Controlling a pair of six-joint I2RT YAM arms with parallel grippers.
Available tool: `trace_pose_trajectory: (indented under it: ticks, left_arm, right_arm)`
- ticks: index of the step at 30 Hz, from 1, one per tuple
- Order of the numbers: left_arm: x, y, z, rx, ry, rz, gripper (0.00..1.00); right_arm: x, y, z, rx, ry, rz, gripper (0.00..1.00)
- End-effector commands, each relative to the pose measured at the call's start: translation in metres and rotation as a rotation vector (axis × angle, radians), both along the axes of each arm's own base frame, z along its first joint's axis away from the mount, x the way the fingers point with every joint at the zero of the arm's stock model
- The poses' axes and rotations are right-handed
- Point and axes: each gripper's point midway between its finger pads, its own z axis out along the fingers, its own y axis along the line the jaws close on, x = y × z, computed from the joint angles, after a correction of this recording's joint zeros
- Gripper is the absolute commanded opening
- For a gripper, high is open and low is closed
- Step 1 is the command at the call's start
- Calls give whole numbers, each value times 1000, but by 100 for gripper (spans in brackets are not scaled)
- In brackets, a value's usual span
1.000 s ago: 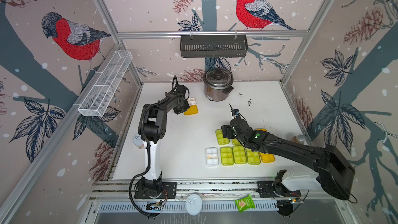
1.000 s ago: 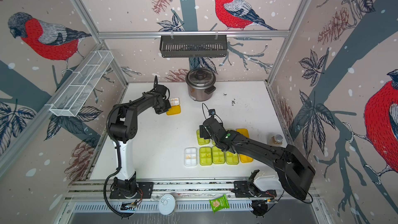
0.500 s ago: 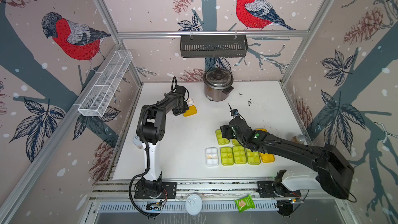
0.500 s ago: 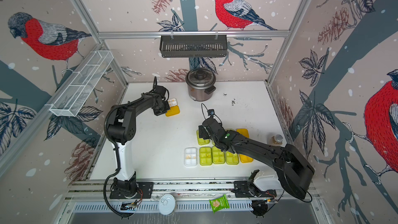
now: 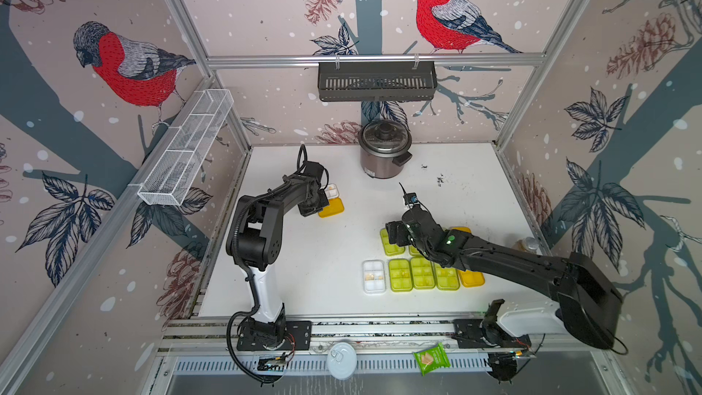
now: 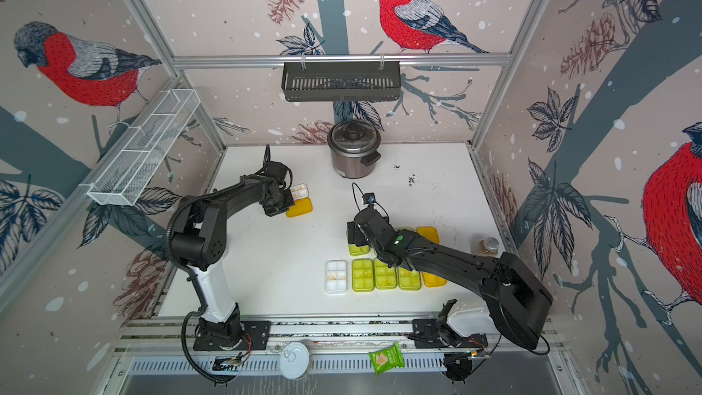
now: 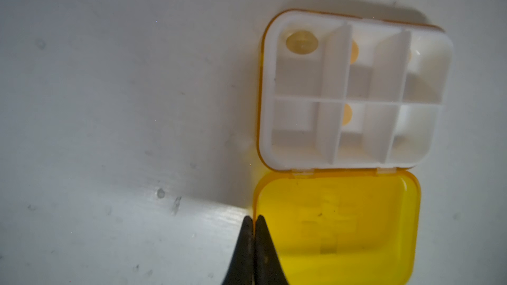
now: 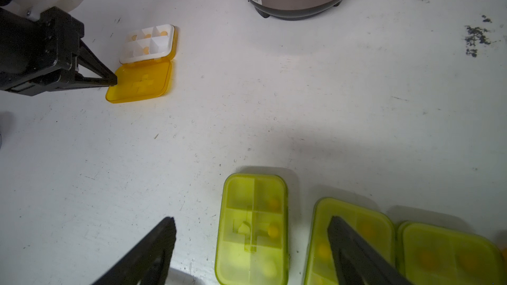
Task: Close pillboxes
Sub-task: Move the pillbox to the center of the board.
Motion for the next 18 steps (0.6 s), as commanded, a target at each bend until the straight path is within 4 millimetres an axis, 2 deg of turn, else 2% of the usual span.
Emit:
trace_pose_trajectory:
  ticks: [1,9,14,18]
  left_arm:
    - [-11,1,6,-15,-24,5,6]
    - [-62,9,-3,-36,-16,27,6]
    - [-73,9,-6,-45,-13,25,7]
    - [-77,6,-9,-61,-4,14,16]
  right_arm:
    - [2,3,7,18,-28,7,88]
    - [-4,9,6,36,-27,28,88]
    - [-6,11,5,34,-27,33,88]
    - [-7,12,7,33,-31,34,88]
